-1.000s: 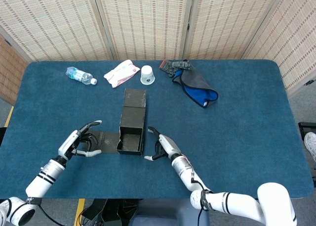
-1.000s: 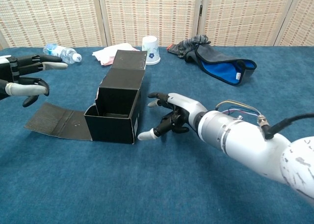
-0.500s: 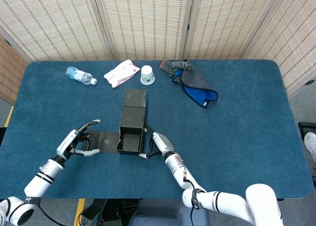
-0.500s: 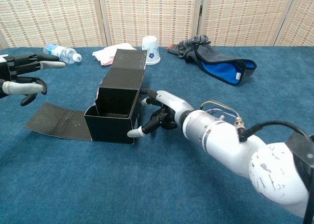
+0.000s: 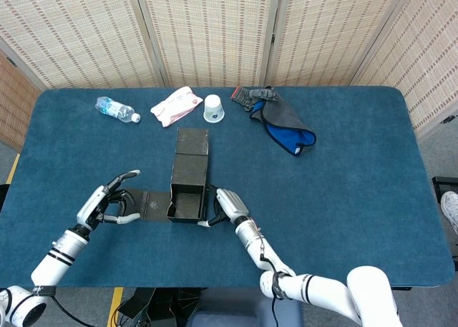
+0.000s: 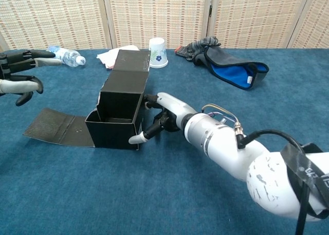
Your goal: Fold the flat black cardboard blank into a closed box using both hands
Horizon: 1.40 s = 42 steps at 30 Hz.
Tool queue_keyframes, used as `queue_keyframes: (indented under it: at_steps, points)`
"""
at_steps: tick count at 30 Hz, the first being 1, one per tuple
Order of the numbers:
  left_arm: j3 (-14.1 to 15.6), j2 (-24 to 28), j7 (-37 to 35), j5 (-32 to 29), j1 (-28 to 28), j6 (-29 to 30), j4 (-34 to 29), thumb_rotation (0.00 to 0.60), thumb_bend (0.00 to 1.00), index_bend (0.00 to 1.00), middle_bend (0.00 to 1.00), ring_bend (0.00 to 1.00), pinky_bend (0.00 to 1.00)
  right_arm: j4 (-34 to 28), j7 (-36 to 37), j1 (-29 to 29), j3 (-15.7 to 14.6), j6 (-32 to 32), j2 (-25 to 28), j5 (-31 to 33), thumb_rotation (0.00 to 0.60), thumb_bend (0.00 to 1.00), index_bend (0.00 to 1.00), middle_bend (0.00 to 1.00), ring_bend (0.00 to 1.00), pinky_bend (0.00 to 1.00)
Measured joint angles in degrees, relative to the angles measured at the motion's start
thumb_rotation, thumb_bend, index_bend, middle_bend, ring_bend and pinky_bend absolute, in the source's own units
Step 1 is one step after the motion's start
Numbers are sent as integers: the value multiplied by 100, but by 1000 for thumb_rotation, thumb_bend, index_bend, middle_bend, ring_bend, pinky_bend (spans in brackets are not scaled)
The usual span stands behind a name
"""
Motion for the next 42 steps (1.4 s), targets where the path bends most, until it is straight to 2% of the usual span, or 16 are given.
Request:
queue_keyframes:
  at_steps: [7,14,18,23,29,35,42]
  points:
    - [-90,89,160,-141,123,157,-81,600,91,161,126,495,695,-497,432,-211,71,79,437,-229,600,293,365,384,717,1000]
    - [-276,67,768,-492,299,356,-72,600,91,149,126,494,694,-1485,1365,-710,97,12,1339,-405,600,297,393,388,717,1000]
    - [-445,-40,1320,-779,455,566,-5,600,92,107,108,495,694,-1958,1999,-1005,76,-93,1806,-516,600,306,393,390,717,1000]
    - [-635,-238,2021,-1033,617,821,217,600,91,3,4,492,694,-2361,2975,-1287,89,-324,2259,-672,600,316,393,390,719,1000]
    - [-704,-558,2755,-1119,685,878,441,600,91,0,0,491,694,-2547,4302,-1463,112,-790,2581,-991,600,317,393,397,724,1000]
    - [-803,-910,3103,-991,579,893,418,600,91,0,0,489,694,-2450,5384,-1452,34,-1164,2604,-1622,600,317,397,402,725,1000]
    - [-931,-1189,3092,-806,417,916,300,600,91,0,0,489,694,-2136,5884,-1279,-153,-1170,2388,-2052,600,322,398,402,728,1000]
